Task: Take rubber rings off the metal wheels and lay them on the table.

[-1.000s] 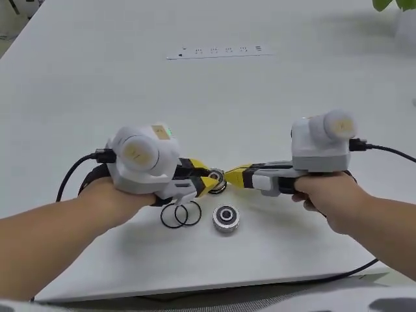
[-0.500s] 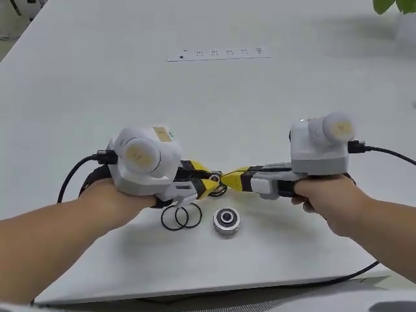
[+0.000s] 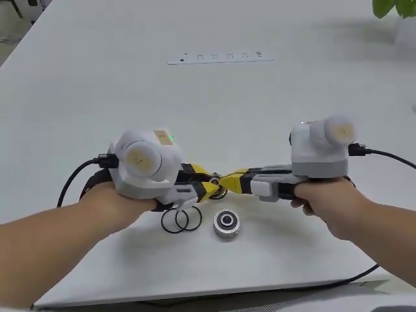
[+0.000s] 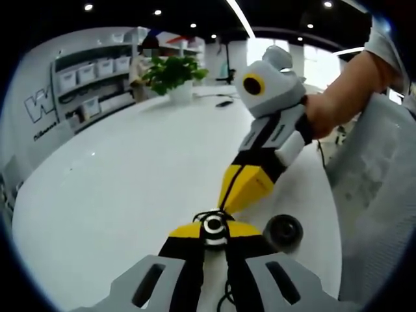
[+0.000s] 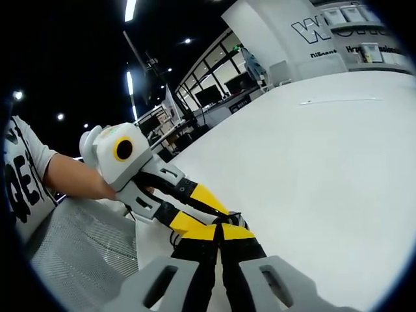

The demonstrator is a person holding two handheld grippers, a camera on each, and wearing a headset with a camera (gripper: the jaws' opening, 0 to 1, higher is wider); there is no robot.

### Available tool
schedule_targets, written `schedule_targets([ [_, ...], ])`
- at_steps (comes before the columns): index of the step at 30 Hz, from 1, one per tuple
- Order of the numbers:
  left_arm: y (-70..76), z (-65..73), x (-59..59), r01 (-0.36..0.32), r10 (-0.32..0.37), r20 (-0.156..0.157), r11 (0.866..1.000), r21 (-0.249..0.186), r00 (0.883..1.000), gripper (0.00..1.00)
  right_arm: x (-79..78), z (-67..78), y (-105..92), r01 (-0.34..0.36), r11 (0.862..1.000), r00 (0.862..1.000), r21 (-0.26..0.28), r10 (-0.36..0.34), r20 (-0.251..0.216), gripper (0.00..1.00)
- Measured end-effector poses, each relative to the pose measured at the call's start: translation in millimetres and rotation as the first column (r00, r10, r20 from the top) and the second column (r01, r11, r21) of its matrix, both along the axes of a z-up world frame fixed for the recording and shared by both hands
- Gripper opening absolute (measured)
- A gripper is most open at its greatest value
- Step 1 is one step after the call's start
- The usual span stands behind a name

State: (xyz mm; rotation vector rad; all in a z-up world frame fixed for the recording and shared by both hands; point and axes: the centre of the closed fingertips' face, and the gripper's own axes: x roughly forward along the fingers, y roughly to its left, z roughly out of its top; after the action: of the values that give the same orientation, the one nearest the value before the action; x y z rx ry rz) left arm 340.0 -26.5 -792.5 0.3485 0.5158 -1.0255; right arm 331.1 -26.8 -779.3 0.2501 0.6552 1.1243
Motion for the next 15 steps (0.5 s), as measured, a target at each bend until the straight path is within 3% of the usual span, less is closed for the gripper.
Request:
schedule_targets([
  [9, -0.2, -0.5, 0.3, -0.002, 0.002, 0.000, 1.000, 0.001, 1.000, 0.11, -7.2, 7.8, 8.9, -0.046, 0.998, 0.999, 0.034, 0.046, 0.003, 0.00],
  [15, -0.4, -0.5, 0.0, -0.002, 0.002, 0.000, 1.000, 0.002, 1.000, 0.12, -3.6, 7.2, 7.0, -0.030, 0.999, 1.000, 0.033, 0.030, 0.000, 0.00],
])
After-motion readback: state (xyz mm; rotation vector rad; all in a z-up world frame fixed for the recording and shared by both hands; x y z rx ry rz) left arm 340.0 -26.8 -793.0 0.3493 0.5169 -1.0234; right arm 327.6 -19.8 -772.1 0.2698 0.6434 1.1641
